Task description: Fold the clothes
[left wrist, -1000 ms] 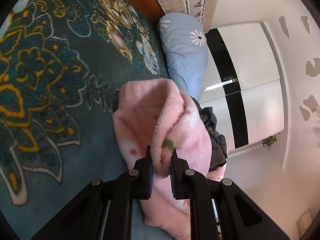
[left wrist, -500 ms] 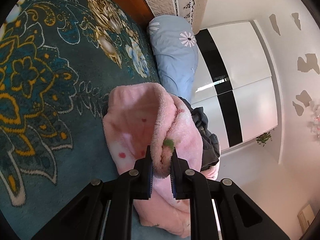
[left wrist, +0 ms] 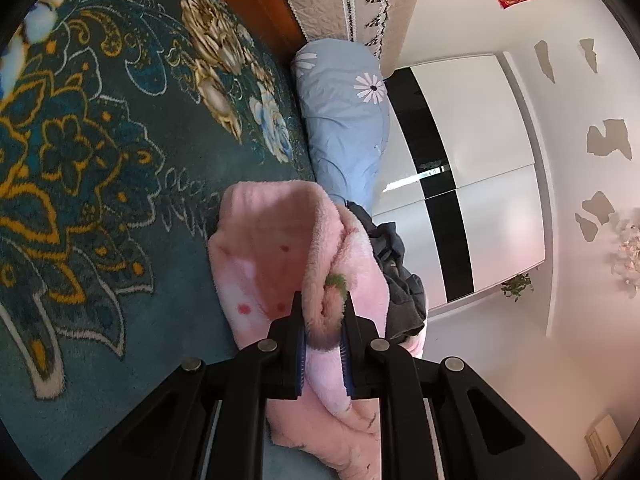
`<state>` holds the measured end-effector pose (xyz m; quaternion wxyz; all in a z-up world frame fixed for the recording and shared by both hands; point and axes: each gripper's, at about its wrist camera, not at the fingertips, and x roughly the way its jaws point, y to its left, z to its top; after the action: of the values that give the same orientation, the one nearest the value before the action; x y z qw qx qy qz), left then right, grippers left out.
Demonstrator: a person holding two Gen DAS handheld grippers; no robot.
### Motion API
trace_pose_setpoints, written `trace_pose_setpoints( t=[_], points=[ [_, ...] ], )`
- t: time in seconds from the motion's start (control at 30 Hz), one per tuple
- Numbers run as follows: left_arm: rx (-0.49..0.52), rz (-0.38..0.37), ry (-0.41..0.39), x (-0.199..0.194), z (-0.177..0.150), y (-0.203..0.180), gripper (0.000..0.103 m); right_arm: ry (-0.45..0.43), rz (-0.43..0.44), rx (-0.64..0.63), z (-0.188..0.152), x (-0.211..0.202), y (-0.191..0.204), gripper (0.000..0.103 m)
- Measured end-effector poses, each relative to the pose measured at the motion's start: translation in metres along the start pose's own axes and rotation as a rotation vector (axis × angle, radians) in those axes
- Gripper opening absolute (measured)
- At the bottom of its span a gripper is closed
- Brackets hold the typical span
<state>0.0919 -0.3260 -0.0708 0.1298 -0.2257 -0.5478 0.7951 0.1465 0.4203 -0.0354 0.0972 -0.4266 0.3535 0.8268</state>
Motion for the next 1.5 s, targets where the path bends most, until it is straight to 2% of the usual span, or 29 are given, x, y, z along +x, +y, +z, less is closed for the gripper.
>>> trace_pose_setpoints(
  t=[0.07, 0.2, 0.27, 0.33, 0.47, 0.6, 0.63, 0.67, 0.7, 0.77, 0.87, 0.93, 1.03, 1.1, 1.17, 1.23, 1.27, 1.3, 1.4, 1.47, 1.5],
  points=[
    [0.0, -0.004, -0.004, 0.0, 0.0, -0.001, 0.014, -0.033, -0.01, -0.023, 0.002, -0.023, -0.004, 0.052],
    [-0.004, -0.004, -0.006, 0.0, -0.001, 0.0, 0.014, -0.093, -0.041, -0.013, 0.03, -0.036, 0.003, 0.054],
    [0.001, -0.001, -0.007, 0.0, -0.002, -0.001, 0.014, -0.086, -0.02, -0.005, 0.045, -0.027, 0.012, 0.054],
    [0.007, 0.002, -0.007, 0.0, -0.002, -0.001, 0.014, -0.045, -0.039, -0.035, 0.061, -0.003, 0.029, 0.054],
    [0.007, 0.006, -0.005, 0.002, -0.001, -0.001, 0.014, 0.011, -0.165, -0.075, 0.081, 0.037, 0.049, 0.055],
    [0.01, 0.008, 0.001, 0.005, 0.001, -0.001, 0.014, 0.06, -0.274, -0.028, 0.084, 0.059, 0.038, 0.054],
    [0.013, 0.007, 0.004, 0.006, 0.001, -0.001, 0.014, 0.076, -0.289, -0.009, 0.083, 0.062, 0.034, 0.051],
    [0.016, 0.006, 0.006, 0.007, 0.002, -0.001, 0.014, 0.087, -0.299, 0.006, 0.081, 0.064, 0.03, 0.032],
    [0.017, 0.008, 0.011, 0.009, 0.002, -0.001, 0.014, 0.096, -0.311, 0.017, 0.08, 0.065, 0.029, 0.023],
    [0.002, 0.032, 0.031, 0.016, 0.002, 0.001, 0.014, 0.105, -0.317, 0.037, 0.08, 0.062, 0.029, 0.012],
    [-0.016, 0.047, 0.055, 0.025, 0.008, -0.005, 0.014, 0.092, -0.212, 0.105, 0.092, 0.042, 0.034, 0.01],
    [0.037, 0.048, 0.06, 0.029, 0.018, -0.029, 0.013, 0.046, -0.112, 0.137, 0.109, 0.017, 0.04, 0.009],
    [0.12, -0.026, 0.025, 0.022, 0.042, -0.086, 0.012, -0.122, 0.122, 0.156, 0.137, -0.045, 0.051, 0.008],
    [0.179, -0.099, -0.016, 0.006, 0.049, -0.116, 0.012, -0.247, 0.256, 0.126, 0.146, -0.088, 0.053, 0.008],
    [0.24, -0.16, -0.072, -0.019, 0.047, -0.133, 0.013, -0.333, 0.324, 0.075, 0.141, -0.114, 0.044, 0.008],
    [0.243, -0.185, -0.107, -0.041, 0.039, -0.124, 0.013, -0.367, 0.325, 0.034, 0.126, -0.127, 0.021, 0.008],
    [0.231, -0.179, -0.119, -0.049, 0.034, -0.114, 0.013, -0.385, 0.326, 0.014, 0.118, -0.133, 0.01, 0.008],
    [0.198, -0.14, -0.121, -0.054, 0.028, -0.096, 0.013, -0.368, 0.299, 0.014, 0.11, -0.131, -0.006, 0.008],
    [0.021, -0.009, -0.083, -0.052, 0.009, -0.026, 0.013, -0.228, 0.128, 0.138, 0.074, -0.091, -0.074, 0.008],
    [-0.07, 0.05, -0.053, -0.046, -0.004, 0.008, 0.013, -0.18, 0.074, 0.241, 0.055, -0.073, -0.112, 0.008],
    [-0.075, 0.07, -0.044, -0.045, -0.008, 0.013, 0.013, -0.163, 0.065, 0.305, 0.044, -0.067, -0.132, 0.008]
  ],
)
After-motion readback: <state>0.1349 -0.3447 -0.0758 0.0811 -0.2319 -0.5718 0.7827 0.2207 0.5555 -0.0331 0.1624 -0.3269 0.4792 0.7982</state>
